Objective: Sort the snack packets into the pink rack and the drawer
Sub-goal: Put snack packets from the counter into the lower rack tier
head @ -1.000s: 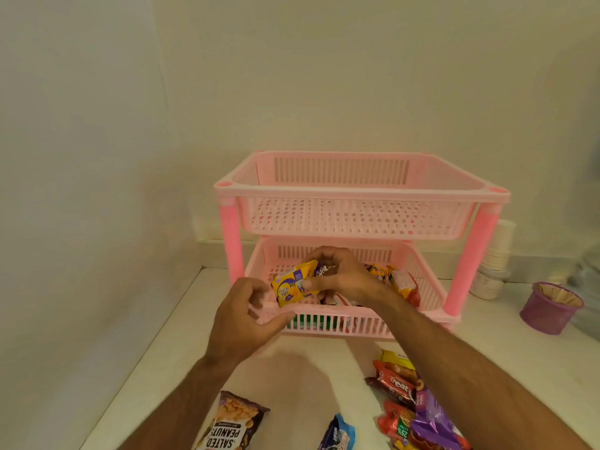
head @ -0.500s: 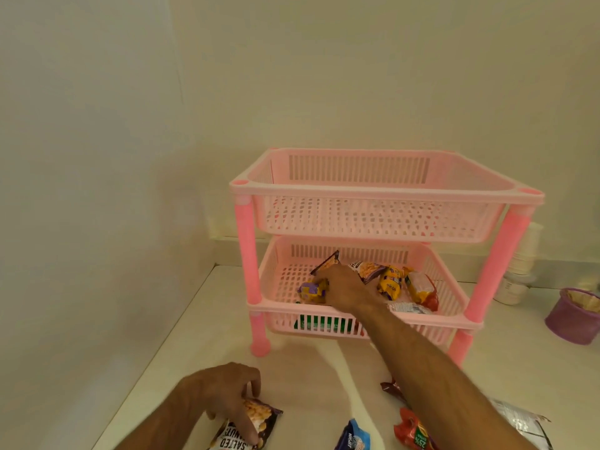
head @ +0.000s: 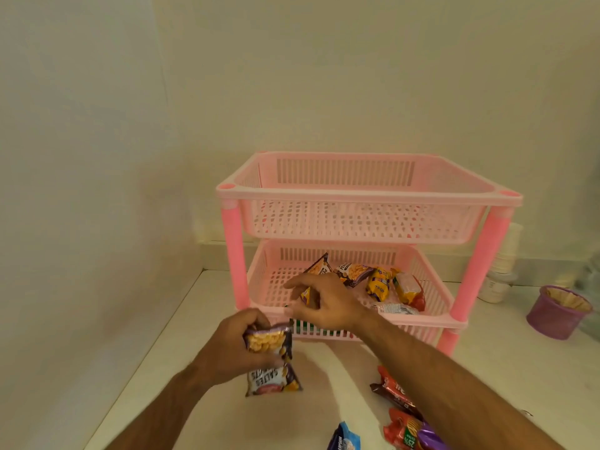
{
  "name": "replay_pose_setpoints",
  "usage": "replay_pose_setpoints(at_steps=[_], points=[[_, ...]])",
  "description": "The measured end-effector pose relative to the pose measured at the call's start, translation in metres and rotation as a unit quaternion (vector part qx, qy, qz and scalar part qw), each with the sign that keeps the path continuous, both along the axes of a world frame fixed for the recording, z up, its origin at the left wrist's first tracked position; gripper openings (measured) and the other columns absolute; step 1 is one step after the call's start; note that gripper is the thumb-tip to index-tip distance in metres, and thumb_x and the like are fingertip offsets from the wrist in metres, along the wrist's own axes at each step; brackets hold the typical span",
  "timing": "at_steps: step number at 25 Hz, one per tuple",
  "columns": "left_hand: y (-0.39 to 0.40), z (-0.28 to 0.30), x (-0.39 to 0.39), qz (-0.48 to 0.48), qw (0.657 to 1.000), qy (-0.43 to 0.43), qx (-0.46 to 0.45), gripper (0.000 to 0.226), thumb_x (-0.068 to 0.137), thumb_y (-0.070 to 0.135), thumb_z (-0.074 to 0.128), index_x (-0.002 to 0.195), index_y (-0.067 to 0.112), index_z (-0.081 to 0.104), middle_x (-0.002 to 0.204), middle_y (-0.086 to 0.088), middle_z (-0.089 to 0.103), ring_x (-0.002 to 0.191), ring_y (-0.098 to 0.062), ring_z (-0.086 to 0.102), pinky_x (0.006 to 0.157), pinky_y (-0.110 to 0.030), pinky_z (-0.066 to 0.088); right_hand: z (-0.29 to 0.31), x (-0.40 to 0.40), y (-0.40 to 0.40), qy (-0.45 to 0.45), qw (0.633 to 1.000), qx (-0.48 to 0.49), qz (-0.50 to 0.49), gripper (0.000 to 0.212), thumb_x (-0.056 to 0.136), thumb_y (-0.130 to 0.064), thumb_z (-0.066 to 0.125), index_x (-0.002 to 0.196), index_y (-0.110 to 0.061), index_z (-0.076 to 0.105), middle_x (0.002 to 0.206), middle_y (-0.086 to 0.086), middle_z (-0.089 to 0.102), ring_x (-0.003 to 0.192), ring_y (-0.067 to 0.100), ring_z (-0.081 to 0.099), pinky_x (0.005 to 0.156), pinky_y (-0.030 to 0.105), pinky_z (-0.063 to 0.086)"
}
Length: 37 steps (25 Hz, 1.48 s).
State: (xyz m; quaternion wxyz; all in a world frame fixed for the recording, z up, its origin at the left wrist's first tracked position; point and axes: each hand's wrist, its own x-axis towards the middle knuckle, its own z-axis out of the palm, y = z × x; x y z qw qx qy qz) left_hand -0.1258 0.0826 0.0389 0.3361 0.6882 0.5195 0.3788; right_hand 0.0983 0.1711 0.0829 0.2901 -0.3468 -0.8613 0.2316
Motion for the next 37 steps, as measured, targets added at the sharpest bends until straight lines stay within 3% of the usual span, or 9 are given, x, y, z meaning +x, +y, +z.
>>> replay_pose_setpoints(at_steps=[4,8,12,15,17,20,22,30,37], points=[[0.003,0.018,0.025,0.081,0.981,-0.067,0.163,0.058,0.047,0.041,0.096,0.091,0.024,0.062,0.085,0.008,0.069,0.075,-0.014,0.07,0.06,-0.025,0.058,0.011,-0.008,-0.018,0.014,0.997,0.027,0.073,0.037,0.074,-0.037,0.084,0.103,-0.018,0.073,0.07,-0.022,0.064,0.06,-0.005,0.061,0.056,0.005,0.039],[0.004,0.009,0.028,0.096,0.971,-0.152,0.158,0.079,0.045,0.035,0.096,0.112,0.027,0.054,0.102,0.015,0.064,0.09,-0.014,0.07,0.067,-0.027,0.061,0.017,-0.004,-0.019,0.059,0.996,0.009,0.063,0.021,0.077,-0.021,0.083,0.094,-0.01,0.076,0.07,-0.02,0.068,0.063,-0.005,0.062,0.06,0.012,0.045],[0.003,-0.022,0.023,0.135,0.948,-0.261,0.124,0.021,0.081,0.043,0.063,0.086,0.024,0.057,0.077,-0.007,0.062,0.063,-0.025,0.061,0.055,-0.045,0.054,0.021,0.005,-0.008,0.197,0.977,-0.075,0.005,0.031,0.079,-0.014,0.082,0.108,-0.007,0.074,0.081,-0.017,0.074,0.066,-0.006,0.067,0.064,0.017,0.052],[0.002,-0.055,0.024,0.11,0.985,-0.113,0.065,0.023,0.089,0.035,0.053,0.074,0.02,0.061,0.062,-0.005,0.062,0.055,-0.016,0.056,0.056,-0.041,0.048,0.021,0.004,0.003,0.212,0.974,-0.007,-0.076,0.031,0.078,-0.017,0.084,0.108,-0.015,0.076,0.098,-0.002,0.078,0.087,0.006,0.073,0.078,0.033,0.06],[0.002,-0.073,0.025,0.039,0.996,0.082,0.018,0.011,0.089,0.035,0.057,0.093,0.03,0.065,0.086,0.014,0.066,0.078,-0.004,0.06,0.073,-0.035,0.052,0.017,0.0,0.014,0.157,0.98,0.067,-0.098,0.031,0.081,-0.015,0.08,0.112,-0.016,0.075,0.106,0.002,0.077,0.099,0.012,0.071,0.088,0.034,0.058],[0.007,-0.107,0.031,-0.012,0.946,0.322,0.045,0.057,0.091,0.057,0.051,0.138,0.023,0.052,0.14,0.009,0.048,0.13,-0.012,0.048,0.109,-0.022,0.031,0.012,-0.01,0.037,0.034,0.99,0.068,-0.116,0.034,0.089,-0.01,0.07,0.123,-0.011,0.069,0.126,0.009,0.069,0.118,0.026,0.063,0.105,0.038,0.048],[0.005,-0.118,0.037,0.021,0.919,0.379,0.108,0.067,0.085,0.065,0.055,0.133,0.018,0.062,0.14,0.001,0.057,0.127,-0.014,0.057,0.111,-0.025,0.026,0.008,-0.02,0.053,-0.049,0.99,0.064,-0.113,0.037,0.094,-0.01,0.064,0.131,-0.009,0.063,0.136,0.012,0.062,0.129,0.03,0.055,0.113,0.039,0.04],[0.011,-0.117,0.042,-0.002,0.903,0.397,0.165,0.073,0.063,0.075,0.073,0.112,0.021,0.076,0.122,0.004,0.071,0.109,-0.011,0.069,0.091,-0.024,0.051,-0.016,-0.048,0.092,-0.29,0.955,0.01,-0.058,0.041,0.103,-0.013,0.045,0.143,-0.009,0.046,0.16,0.011,0.031,0.143,0.033,0.035,0.117,0.04,0.03],[0.009,-0.112,0.042,0.0,0.901,0.414,0.127,0.073,0.062,0.076,0.071,0.111,0.022,0.076,0.123,0.006,0.07,0.111,-0.01,0.068,0.085,-0.026,0.056,-0.034,-0.046,0.089,-0.351,0.934,-0.009,-0.067,0.038,0.099,-0.035,0.043,0.123,-0.01,0.057,0.132,0.015,0.056,0.129,0.03,0.042,0.108,0.043,0.031]])
